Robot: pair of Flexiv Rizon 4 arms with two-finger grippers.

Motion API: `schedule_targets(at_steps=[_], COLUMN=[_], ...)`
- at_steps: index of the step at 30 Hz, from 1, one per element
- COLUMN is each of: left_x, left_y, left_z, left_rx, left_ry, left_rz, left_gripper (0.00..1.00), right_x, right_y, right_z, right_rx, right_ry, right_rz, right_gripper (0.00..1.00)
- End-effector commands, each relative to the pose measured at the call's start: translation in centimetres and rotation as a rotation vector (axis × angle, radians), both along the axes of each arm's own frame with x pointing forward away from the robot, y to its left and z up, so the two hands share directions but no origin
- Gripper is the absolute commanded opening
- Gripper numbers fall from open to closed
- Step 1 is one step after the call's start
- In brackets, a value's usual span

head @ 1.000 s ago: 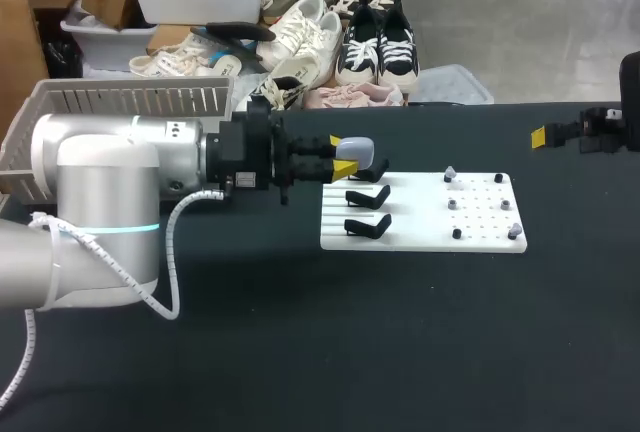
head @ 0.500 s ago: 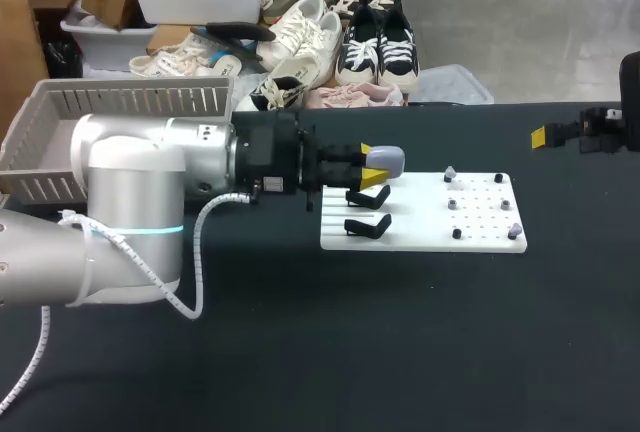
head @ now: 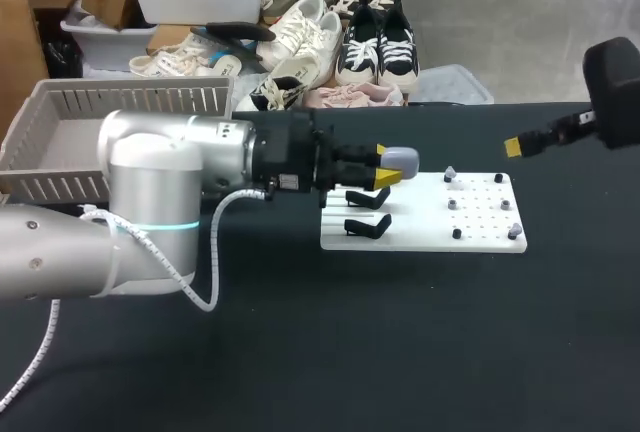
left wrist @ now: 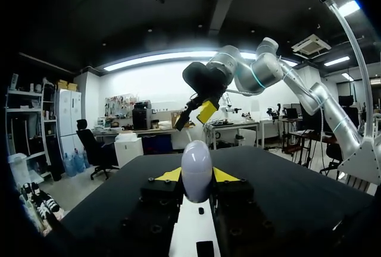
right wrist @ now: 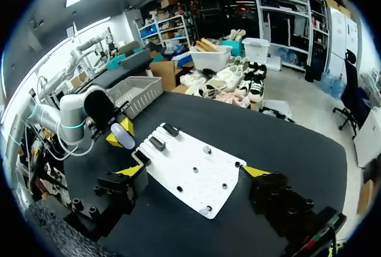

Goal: Pick up each earbud case from the left stands, insert the matching earbuds, close the lid, and place the case in the box.

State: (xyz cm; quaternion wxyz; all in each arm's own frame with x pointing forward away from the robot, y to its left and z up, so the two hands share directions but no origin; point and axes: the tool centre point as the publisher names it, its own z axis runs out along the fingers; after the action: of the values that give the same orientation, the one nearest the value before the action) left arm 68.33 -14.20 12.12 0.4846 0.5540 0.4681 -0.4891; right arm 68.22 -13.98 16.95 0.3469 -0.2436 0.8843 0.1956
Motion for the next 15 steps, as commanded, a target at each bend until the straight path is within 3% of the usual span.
schedule_targets(at_steps=[1, 15], left_x=[0.3, -0.3], left_y=[-0.3, -0.5], left_z=[-0.1, -0.6], left_rx=[0.0, 0.005], left_ry=[0.001, 0.013], left_rz=[-0.004, 0.01], left_gripper=[0.0, 0.0], right_x=[-2.0, -4.3], right_y=[2.5, 6.8], right_z=[1.0, 0.8], right_rx=[-0.08, -0.133], right_ry=[-0.042, -0.041], right_rz=[-0.011, 0.095], right_gripper=[1.0, 1.0])
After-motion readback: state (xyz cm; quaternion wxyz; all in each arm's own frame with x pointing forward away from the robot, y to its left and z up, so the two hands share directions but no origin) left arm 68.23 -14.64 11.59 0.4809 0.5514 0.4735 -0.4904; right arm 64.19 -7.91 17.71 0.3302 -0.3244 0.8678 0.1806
